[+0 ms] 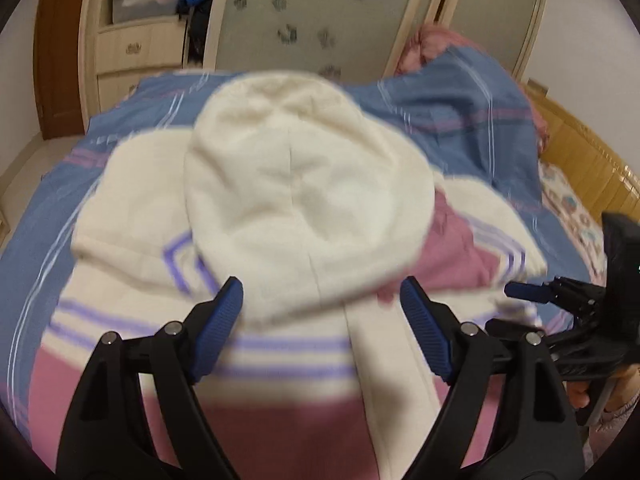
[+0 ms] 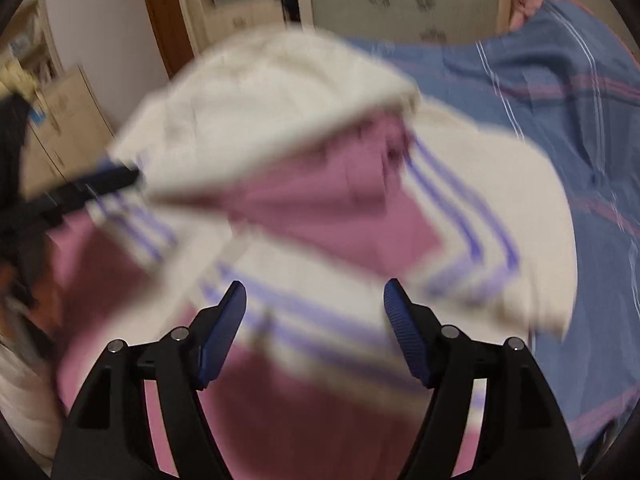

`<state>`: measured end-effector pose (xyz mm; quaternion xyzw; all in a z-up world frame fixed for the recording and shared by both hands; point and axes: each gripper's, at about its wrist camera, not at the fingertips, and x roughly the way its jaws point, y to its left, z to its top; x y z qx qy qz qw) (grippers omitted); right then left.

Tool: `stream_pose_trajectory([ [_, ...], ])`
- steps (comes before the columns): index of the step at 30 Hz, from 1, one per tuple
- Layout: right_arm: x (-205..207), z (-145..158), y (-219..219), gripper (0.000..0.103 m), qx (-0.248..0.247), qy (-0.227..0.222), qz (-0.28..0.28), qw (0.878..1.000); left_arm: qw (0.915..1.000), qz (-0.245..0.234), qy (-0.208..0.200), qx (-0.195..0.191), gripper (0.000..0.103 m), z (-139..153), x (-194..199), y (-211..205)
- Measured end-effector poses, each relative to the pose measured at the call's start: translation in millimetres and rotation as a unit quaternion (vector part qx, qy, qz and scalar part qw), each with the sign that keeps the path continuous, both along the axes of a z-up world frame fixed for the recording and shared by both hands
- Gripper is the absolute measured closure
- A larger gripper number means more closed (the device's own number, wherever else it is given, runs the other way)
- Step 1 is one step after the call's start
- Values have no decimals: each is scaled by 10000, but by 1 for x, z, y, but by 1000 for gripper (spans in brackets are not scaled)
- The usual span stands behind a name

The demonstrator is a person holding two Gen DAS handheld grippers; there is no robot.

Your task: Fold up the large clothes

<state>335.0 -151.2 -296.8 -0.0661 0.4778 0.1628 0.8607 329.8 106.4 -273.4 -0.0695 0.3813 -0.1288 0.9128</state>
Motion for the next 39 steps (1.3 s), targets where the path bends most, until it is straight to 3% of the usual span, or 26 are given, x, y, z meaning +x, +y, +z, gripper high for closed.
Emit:
stream_pose_trajectory([
  [1, -9, -20, -4, 31, -162, 263, -67, 9995, 9995, 86, 262, 176, 21, -10, -8, -5],
  [3, -32, -30, -15, 31, 45, 35, -245, 9997, 9959, 215, 728, 499, 23, -33, -21, -13],
  [5, -56, -13, -24, 31, 376, -115, -508, 9979, 9952, 330, 718, 576, 23, -36, -48, -13],
  [8, -89, 3, -31, 31, 1260, -254, -643, 9896, 9969, 335, 636, 324, 23, -23, -83, -8],
  [11, -114, -4, -20, 31, 983, -369, -762, 9916, 9961, 376, 593, 533, 23, -19, -106, -10],
  [14, -123, -38, -3, 30, 350, -110, -687, 9970, 9924, 468, 945, 629, 22, -39, -112, -9],
  [16, -133, -45, 7, 28, -83, -457, -569, 9973, 9914, 595, 960, 664, 22, -50, -115, -7],
  [18, -143, -47, 15, 26, -350, -530, -534, 9965, 9905, 685, 879, 803, 22, -52, -122, -10],
  [25, -166, -59, 12, 15, -417, -369, -421, 9976, 9891, 767, 903, 873, 22, -55, -142, -7],
  [39, -197, -66, 5, 7, -530, -222, -285, 9979, 9859, 857, 826, 1175, 21, -57, -164, -10],
])
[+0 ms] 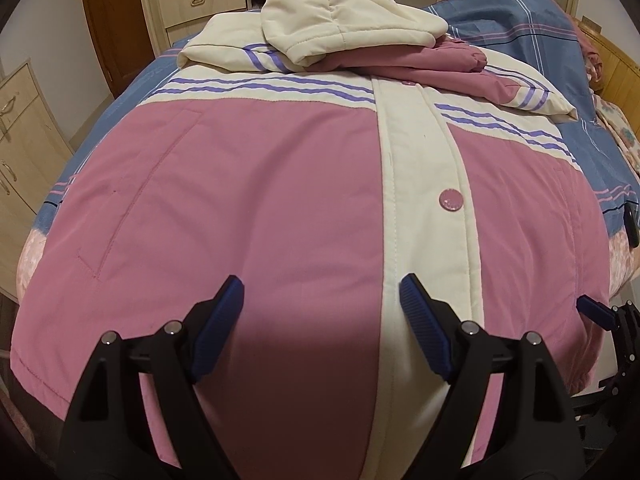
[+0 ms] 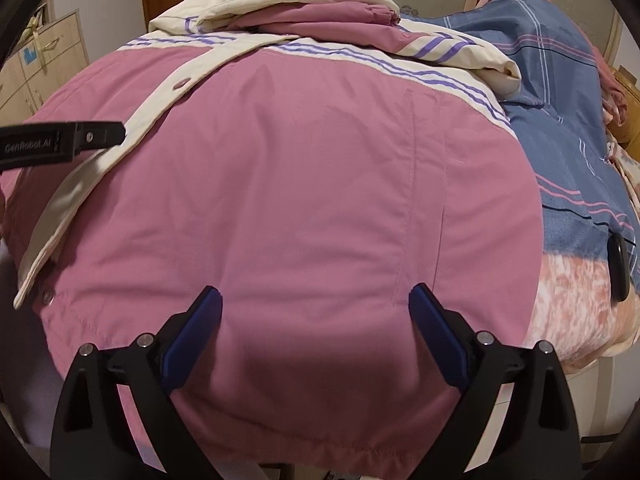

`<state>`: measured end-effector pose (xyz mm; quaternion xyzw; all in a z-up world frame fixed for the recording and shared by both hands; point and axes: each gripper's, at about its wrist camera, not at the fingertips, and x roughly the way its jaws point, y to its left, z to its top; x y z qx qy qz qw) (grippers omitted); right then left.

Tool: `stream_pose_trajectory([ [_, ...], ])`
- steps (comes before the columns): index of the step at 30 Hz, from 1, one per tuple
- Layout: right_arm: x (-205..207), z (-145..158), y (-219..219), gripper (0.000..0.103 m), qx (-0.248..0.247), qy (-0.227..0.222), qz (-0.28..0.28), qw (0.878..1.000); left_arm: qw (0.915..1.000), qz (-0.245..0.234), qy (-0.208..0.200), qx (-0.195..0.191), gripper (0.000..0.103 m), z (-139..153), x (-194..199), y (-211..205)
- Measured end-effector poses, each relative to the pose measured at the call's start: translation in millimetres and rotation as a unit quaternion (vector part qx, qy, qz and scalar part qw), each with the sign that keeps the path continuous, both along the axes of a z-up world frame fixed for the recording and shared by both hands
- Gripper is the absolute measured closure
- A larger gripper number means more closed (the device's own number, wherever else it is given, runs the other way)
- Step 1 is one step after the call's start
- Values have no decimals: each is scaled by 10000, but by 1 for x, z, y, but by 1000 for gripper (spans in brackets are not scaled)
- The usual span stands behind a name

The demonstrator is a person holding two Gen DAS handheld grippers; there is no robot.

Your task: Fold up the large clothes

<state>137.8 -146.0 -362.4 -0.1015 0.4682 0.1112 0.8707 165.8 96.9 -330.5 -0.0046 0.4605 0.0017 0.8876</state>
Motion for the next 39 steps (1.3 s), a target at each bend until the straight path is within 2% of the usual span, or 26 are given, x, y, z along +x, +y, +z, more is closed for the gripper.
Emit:
stream_pose_trajectory([
  [2, -7, 5, -12, 7, 260, 85, -15, 9996, 9999, 52, 5, 89, 19, 7, -9, 8],
  [5, -22, 13, -57, 7, 846, 159, -507, 9950, 9972, 547, -153, 479, 12, 16, -32, 45],
  [8, -35, 10, -119, 7, 1443, 337, -1230, 9813, 9923, 1159, -186, 401, 10, 15, -53, 104],
  [10, -38, 1, -148, 7, 1859, 607, -1512, 9690, 9891, 1451, -190, -157, 10, 10, -66, 149],
  [11, -40, -3, -157, 7, 2066, 716, -1599, 9626, 9861, 1506, -179, -682, 10, 6, -72, 172],
  [14, -40, -16, -176, 7, 2867, 1003, -1672, 9380, 9746, 1327, -420, -1755, 10, 8, -84, 204],
  [17, -33, -37, -178, 7, 3535, 1455, -1648, 9092, 9639, 1334, -557, -2235, 10, 9, -88, 218],
  [19, -31, -49, -172, 7, 3778, 1687, -1606, 8961, 9548, 1381, -541, -2576, 9, 3, -88, 227],
  [21, -31, -58, -165, 7, 3899, 1856, -1521, 8890, 9486, 1421, -578, -2769, 9, 2, -92, 228],
  [24, -35, -62, -159, 7, 3958, 1922, -1422, 8866, 9386, 1516, -719, -3014, 8, 9, -103, 235],
  [26, -35, -62, -160, 7, 4070, 1940, -1389, 8817, 9380, 1704, -648, -2948, 4, 11, -109, 239],
  [28, -33, -63, -160, 7, 4164, 1946, -1391, 8771, 9410, 1892, -489, -2763, 4, 6, -110, 245],
  [29, -33, -63, -161, 7, 4191, 1950, -1398, 8757, 9392, 1951, -381, -2801, 4, 0, -111, 248],
  [33, -30, -64, -163, 7, 4330, 1985, -1405, 8680, 9243, 1925, 177, -3290, 6, -32, -103, 249],
  [34, -32, -64, -165, 9, 4384, 1975, -1402, 8655, 9236, 1944, 230, -3296, 8, -38, -101, 248],
  [35, -31, -64, -163, 13, 4417, 1972, -1391, 8641, 9213, 1929, 278, -3366, 25, -44, -99, 245],
  [36, -32, -63, -163, 30, 4415, 1985, -1355, 8645, 9164, 1851, 321, -3534, 51, -50, -96, 243],
  [37, -31, -63, -163, 58, 4386, 1989, -1317, 8664, 9063, 1806, 338, -3805, 55, -55, -95, 242],
  [38, -33, -62, -164, 71, 4451, 1998, -1244, 8640, 9022, 1822, 309, -3896, 63, -57, -96, 241],
  [39, -34, -62, -166, 81, 4636, 1992, -1203, 8549, 9031, 1766, 269, -3904, 72, -54, -97, 241],
])
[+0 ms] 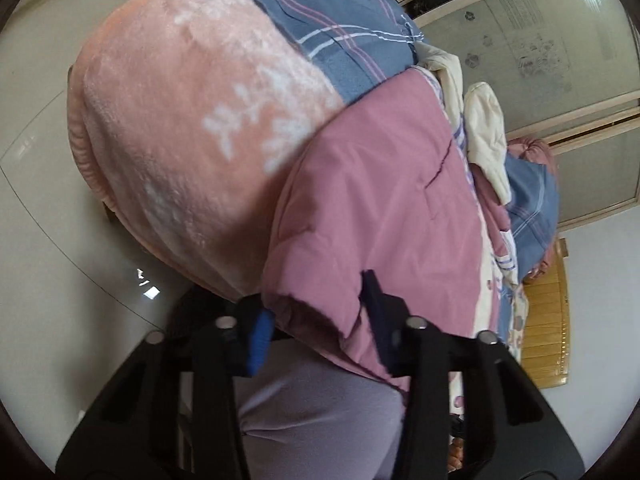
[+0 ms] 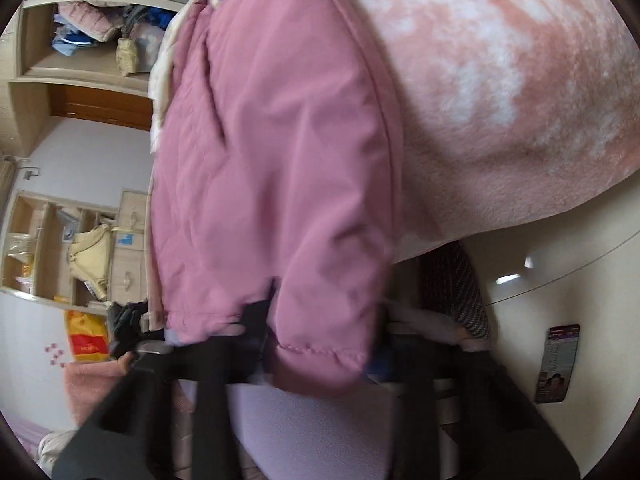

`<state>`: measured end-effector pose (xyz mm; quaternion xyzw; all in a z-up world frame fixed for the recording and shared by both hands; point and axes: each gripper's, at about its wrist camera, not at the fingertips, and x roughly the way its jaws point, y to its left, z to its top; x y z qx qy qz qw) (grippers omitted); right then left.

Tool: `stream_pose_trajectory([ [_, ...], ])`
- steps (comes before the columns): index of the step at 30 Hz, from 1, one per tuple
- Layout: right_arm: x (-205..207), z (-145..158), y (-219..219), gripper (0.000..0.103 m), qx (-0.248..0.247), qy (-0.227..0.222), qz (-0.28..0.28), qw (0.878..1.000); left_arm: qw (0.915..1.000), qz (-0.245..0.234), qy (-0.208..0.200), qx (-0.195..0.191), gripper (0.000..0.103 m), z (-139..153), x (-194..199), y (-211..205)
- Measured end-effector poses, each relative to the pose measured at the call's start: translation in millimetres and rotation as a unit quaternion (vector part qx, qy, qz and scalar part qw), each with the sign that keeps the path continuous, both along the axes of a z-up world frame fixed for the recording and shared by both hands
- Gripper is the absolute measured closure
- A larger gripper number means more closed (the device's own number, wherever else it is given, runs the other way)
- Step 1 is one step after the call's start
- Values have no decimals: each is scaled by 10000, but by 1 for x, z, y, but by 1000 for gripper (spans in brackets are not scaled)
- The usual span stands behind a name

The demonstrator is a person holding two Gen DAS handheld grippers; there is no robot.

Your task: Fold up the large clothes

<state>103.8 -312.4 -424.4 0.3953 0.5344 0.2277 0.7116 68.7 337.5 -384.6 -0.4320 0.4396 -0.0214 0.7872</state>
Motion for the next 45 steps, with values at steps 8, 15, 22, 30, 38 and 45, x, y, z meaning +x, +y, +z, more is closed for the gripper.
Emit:
stream_pose_trajectory([
  [8, 12, 116, -16, 90, 1067, -1790, 167, 9779, 9813, -582, -1684, -735, 92, 83, 5, -4],
  [15, 95, 236, -21, 91, 940, -2943, -85, 9510, 9622, -702, -2540, -690, 92, 179, 93, -1],
  [22, 247, 273, -19, 91, 929, -2698, -791, 9552, 9732, -859, -2118, 244, 91, 252, 271, -28],
  [30, 382, 166, -28, 87, 534, -1201, -1596, 9784, 9892, -463, -767, 1159, 85, 162, 460, -62],
  [38, 423, 103, -37, 86, 712, -504, -1529, 9844, 9780, -471, -598, 1944, 85, 90, 489, -77],
  [45, 374, 197, -62, 14, -1241, -1888, -2483, 9420, 9458, -227, -1609, 2812, 77, 169, 419, -89],
])
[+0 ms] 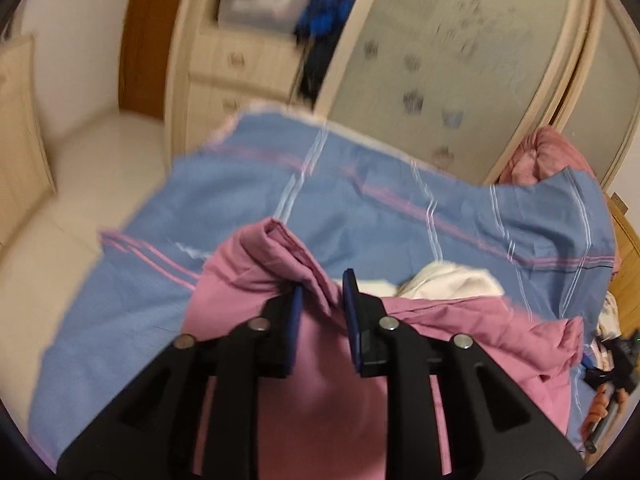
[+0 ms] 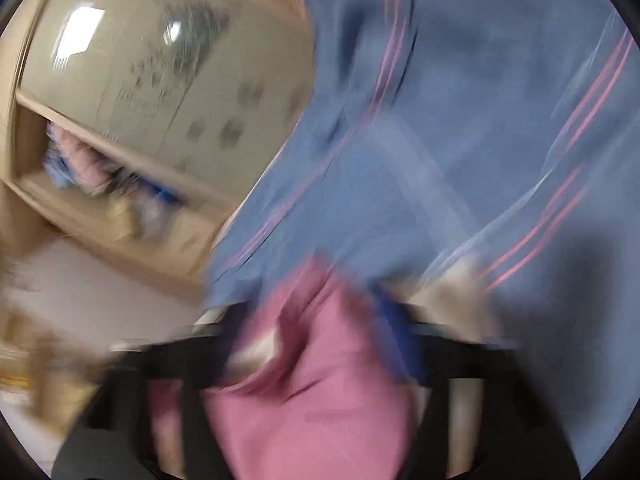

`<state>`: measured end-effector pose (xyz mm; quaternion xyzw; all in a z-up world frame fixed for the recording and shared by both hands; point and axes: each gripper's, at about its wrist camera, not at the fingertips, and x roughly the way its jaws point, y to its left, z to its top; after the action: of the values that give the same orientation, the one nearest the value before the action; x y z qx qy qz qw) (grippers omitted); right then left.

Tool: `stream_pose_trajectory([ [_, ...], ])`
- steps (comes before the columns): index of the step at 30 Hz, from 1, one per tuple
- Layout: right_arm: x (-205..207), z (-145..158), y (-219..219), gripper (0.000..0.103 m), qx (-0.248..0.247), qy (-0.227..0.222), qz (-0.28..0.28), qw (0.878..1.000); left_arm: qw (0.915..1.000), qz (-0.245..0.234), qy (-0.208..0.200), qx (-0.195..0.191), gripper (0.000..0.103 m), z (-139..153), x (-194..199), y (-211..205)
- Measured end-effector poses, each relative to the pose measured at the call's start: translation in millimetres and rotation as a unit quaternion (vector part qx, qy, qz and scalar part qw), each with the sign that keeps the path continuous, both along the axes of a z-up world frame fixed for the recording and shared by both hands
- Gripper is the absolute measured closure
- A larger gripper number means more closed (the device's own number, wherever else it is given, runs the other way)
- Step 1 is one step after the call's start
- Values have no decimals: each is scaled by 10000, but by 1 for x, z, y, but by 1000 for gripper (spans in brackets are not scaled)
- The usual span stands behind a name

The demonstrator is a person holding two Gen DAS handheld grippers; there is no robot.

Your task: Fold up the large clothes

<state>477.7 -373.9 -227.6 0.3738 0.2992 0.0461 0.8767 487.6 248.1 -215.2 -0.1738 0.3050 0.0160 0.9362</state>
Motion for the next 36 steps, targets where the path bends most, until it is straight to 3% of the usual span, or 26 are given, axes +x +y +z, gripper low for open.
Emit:
stream_pose_trajectory([
  [1, -13, 16, 1, 13, -330, -304, -116, 9989, 9998, 23, -181, 8, 76, 10, -12, -2],
  [3, -29, 39, 16, 14, -690, -518, 131, 9962, 9964, 465, -607, 359, 50, 31, -41, -10],
  [4, -36, 49, 32, 17, -849, -601, 435, 9936, 9937, 526, -836, 533, 50, 41, -57, -18],
  [7, -48, 64, 108, 26, -1800, -751, 1417, 9705, 9889, 9, -1234, 825, 50, 60, -94, -60],
  [8, -52, 62, 141, 29, -2076, -731, 1851, 9578, 9889, -267, -1196, 843, 50, 60, -97, -76],
  [11, -39, 39, 218, 45, -2349, -323, 2792, 9305, 9881, -1197, -409, 874, 55, 37, -79, -123],
  [13, -23, 22, 254, 56, -2593, -147, 3053, 9161, 9844, -1352, 71, 1125, 58, 9, -55, -141],
  [14, -11, 12, 269, 57, -2725, -39, 3104, 9107, 9818, -1341, 374, 1291, 61, -9, -36, -146],
  [17, 30, -14, 292, 58, -3036, 264, 2862, 9084, 9735, -1103, 941, 1767, 77, -47, 11, -150],
  [19, 61, -30, 302, 59, -3459, 387, 2502, 9035, 9652, -772, 994, 2292, 76, -63, 40, -148],
  [21, 89, -43, 303, 60, -3852, 439, 2158, 8962, 9578, -619, 1000, 2623, 72, -72, 61, -146],
  [22, 98, -48, 301, 60, -4007, 473, 1972, 8935, 9502, -507, 1026, 2898, 69, -78, 72, -148],
  [24, 119, -54, 288, 59, -4520, 503, 1414, 8793, 9342, -216, 1016, 3412, 49, -85, 88, -151],
  [25, 124, -56, 280, 53, -4665, 557, 1232, 8741, 9288, -92, 1013, 3564, 48, -87, 95, -150],
  [26, 133, -61, 269, 42, -4656, 676, 1088, 8756, 9276, -10, 1082, 3576, 48, -89, 102, -144],
  [27, 137, -67, 253, 35, -4512, 778, 1036, 8830, 9336, 61, 1242, 3361, 48, -92, 110, -130],
  [29, 141, -77, 219, 33, -3975, 1050, 1000, 9061, 9464, 207, 1497, 2854, 48, -96, 118, -104],
  [30, 139, -80, 208, 33, -3951, 1126, 865, 9076, 9506, 279, 1599, 2647, 48, -99, 122, -91],
  [32, 133, -83, 189, 33, -4161, 1342, 497, 8980, 9497, 356, 1625, 2653, 48, -101, 119, -81],
  [34, 128, -88, 165, 34, -3991, 1586, 293, 9026, 9464, 393, 1607, 2775, 48, -98, 111, -79],
  [35, 123, -92, 152, 34, -4083, 1838, 52, 8941, 9455, 417, 1610, 2801, 48, -97, 109, -76],
  [36, 118, -95, 143, 25, -4110, 1937, -58, 8908, 9456, 486, 1572, 2805, 50, -91, 102, -71],
])
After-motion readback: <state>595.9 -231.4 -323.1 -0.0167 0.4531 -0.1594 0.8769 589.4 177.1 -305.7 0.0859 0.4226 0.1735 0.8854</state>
